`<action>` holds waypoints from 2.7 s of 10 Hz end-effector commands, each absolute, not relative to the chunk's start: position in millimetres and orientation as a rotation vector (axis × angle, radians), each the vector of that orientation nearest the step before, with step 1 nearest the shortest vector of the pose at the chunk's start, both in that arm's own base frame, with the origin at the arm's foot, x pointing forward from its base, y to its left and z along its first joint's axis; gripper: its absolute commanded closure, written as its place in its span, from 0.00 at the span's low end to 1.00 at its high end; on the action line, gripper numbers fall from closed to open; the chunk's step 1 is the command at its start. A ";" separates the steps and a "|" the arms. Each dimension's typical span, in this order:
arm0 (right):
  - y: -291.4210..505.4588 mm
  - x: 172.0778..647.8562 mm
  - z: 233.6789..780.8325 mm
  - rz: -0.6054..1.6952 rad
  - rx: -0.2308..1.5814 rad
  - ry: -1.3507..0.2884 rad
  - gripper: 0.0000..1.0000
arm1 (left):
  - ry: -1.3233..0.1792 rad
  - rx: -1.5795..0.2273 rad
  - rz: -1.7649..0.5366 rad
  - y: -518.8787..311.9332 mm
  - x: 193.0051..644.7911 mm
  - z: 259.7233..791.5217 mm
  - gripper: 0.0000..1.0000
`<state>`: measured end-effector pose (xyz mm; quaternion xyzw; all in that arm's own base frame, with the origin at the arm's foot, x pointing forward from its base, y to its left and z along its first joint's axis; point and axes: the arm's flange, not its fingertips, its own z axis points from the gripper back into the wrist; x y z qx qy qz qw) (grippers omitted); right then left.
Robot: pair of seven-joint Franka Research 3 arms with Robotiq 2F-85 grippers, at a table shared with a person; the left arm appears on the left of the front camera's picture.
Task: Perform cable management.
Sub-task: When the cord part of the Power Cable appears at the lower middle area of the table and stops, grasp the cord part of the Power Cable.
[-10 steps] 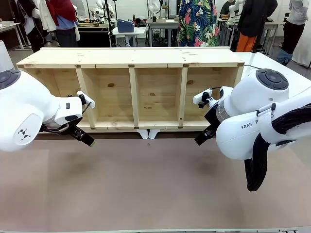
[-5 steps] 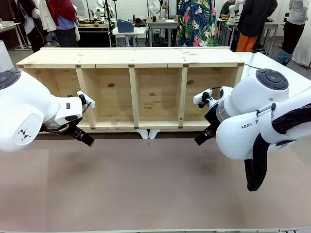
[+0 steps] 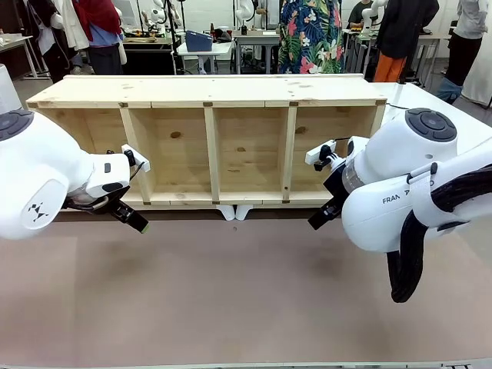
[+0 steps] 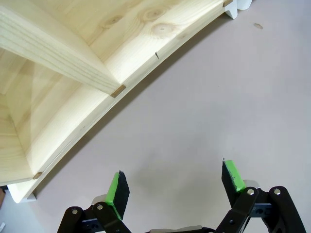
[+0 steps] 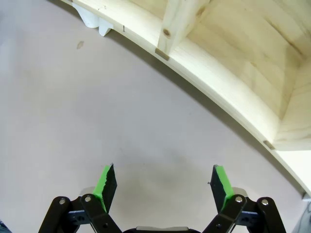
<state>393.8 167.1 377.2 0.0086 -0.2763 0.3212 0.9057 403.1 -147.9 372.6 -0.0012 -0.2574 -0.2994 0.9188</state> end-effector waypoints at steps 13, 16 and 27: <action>74.0 230.8 479.2 0.441 -0.080 -0.779 0.00 | -0.840 0.117 -0.491 -57.8 250.5 480.1 0.00; 55.6 202.6 480.7 0.390 -0.085 -0.784 0.00 | -0.847 0.150 -0.416 -34.1 215.3 485.1 0.00; 74.3 244.2 603.8 0.399 -0.073 -0.760 0.00 | -0.844 0.117 -0.367 -26.0 272.2 617.0 0.00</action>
